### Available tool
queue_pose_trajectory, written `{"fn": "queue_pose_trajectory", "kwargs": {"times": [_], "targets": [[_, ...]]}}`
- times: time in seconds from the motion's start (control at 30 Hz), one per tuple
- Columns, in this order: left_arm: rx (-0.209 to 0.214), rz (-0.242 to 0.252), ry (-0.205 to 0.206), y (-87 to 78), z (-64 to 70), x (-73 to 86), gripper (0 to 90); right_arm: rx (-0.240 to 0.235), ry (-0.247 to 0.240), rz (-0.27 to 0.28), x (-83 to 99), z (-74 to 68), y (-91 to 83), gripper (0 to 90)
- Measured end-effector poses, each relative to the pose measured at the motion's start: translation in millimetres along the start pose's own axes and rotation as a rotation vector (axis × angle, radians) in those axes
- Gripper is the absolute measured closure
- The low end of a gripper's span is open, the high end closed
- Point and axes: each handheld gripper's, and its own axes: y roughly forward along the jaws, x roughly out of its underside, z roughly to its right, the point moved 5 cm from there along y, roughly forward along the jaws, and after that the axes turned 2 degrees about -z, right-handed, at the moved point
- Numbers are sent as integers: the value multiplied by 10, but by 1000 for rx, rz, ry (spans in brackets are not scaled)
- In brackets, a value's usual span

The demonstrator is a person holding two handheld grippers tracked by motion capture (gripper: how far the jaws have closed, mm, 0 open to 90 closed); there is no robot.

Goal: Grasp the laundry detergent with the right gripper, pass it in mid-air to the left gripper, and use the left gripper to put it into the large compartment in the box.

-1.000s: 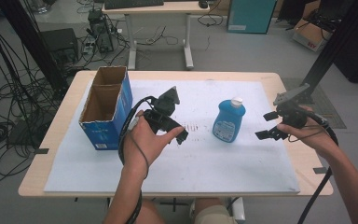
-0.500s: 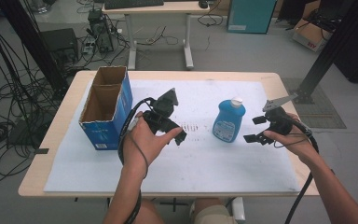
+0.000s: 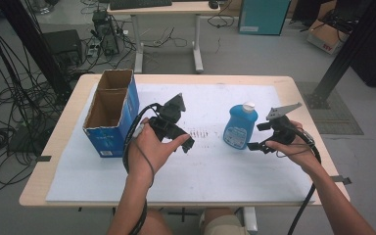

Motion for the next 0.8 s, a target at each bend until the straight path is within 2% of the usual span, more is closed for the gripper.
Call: {"fn": "queue_pose_trajectory", "kwargs": {"times": [0.13,0.17,0.47,0.57,0.8], "targets": [[1,4,2,6,2,-4,52,9,0,37,-13,16,56,28],[1,2,2,4,1,-3,53,11,14,44,-12,19,85,28],[0,1,1,19,10,-5,53,26,2,64,-19,-9,179,25],[1,-3,6,16,23,-5,52,40,-17,74,-35,-35,227,23],[-1,3,3,5,21,-1,53,57,-2,90,-31,-67,324,20]]}}
